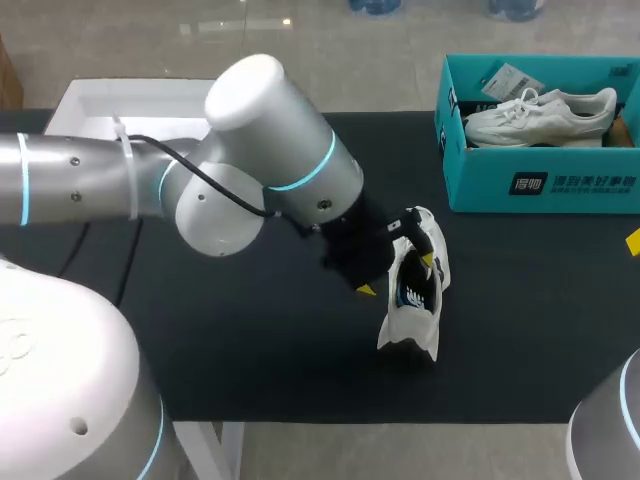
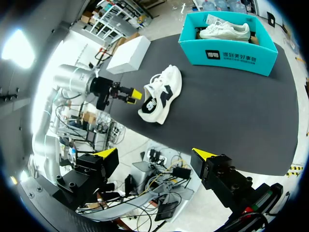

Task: Take the shoe out of the shoebox, open the shoe tongue, remove and reinsert the insole, then place the shoe into the shoebox

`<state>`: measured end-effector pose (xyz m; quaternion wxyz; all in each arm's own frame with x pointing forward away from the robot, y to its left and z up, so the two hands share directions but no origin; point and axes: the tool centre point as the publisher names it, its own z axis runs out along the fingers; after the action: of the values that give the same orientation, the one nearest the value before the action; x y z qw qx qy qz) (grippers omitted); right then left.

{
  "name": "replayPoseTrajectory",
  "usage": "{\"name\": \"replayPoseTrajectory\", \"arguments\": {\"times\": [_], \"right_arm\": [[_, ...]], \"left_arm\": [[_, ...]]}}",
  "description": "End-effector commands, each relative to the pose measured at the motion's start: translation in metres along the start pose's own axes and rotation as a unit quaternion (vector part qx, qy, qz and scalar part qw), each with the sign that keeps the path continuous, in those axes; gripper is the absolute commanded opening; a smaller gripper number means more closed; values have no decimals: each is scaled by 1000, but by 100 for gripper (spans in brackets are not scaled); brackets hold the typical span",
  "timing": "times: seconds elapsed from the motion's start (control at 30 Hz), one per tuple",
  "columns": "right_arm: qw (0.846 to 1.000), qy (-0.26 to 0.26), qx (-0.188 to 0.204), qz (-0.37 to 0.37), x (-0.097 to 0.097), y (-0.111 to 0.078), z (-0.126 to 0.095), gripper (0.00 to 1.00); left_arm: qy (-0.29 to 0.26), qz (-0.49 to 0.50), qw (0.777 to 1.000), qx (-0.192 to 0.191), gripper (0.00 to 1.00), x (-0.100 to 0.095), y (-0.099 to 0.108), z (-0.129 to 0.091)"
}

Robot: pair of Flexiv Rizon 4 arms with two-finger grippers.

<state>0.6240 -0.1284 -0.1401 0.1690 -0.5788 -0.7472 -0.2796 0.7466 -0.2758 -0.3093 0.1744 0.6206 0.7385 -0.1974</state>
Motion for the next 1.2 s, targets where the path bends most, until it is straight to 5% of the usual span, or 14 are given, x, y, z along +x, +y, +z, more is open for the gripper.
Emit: {"name": "replayPoseTrajectory", "arguments": {"times": [0.03, 0.3, 0.33, 0.37, 1.2], "right_arm": [[999, -2, -38, 0, 1, -9, 1, 100], [999, -2, -38, 0, 1, -9, 1, 100], [999, -2, -38, 0, 1, -9, 1, 100], [999, -2, -38, 0, 1, -9, 1, 100], [999, -2, -38, 0, 1, -9, 1, 100]], "left_arm": [[30, 0, 999, -16, 100, -3, -4, -1], [30, 3, 1000, -1, 100, -3, -5, -1], [32, -1, 999, -4, 57, -3, -5, 0], [41, 17, 999, -3, 0, -4, -6, 1], [115, 24, 993, 4, 0, 8, -1, 32]]}}
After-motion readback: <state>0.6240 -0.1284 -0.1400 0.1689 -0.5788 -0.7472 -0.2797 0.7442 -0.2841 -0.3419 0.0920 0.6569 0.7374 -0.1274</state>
